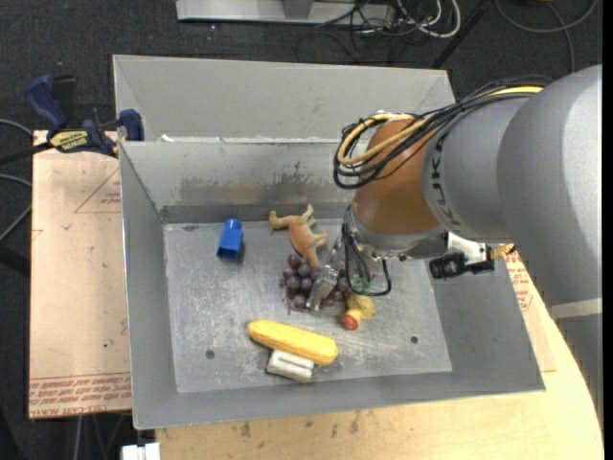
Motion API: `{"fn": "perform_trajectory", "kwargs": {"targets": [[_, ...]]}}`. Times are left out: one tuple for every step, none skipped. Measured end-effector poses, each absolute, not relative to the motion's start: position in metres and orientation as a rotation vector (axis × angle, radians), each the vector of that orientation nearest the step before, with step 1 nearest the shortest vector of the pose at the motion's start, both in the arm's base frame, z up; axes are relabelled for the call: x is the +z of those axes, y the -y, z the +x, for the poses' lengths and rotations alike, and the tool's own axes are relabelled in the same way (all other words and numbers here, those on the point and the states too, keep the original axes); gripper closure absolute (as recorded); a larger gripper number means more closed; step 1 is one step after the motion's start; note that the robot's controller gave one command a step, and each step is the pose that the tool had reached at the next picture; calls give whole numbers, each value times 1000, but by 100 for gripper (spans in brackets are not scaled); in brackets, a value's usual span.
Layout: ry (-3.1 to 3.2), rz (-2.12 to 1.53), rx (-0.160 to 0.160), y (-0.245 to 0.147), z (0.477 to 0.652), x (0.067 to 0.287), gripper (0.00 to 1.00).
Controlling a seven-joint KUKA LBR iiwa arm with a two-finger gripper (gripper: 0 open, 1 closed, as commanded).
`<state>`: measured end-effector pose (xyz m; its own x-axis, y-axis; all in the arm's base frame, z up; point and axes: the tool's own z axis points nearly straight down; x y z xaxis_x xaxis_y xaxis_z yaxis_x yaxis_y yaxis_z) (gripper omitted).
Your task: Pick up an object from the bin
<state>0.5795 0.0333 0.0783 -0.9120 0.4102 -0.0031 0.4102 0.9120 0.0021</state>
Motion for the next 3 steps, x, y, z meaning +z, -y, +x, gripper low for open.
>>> {"fn": "perform_trajectory", "kwargs": {"targets": [[-3068, 658, 2, -33, 580, 78, 100], [-3082, 650, -2, -34, 574, 114, 100], [-3078, 643, 0, -37, 580, 176, 100]]}}
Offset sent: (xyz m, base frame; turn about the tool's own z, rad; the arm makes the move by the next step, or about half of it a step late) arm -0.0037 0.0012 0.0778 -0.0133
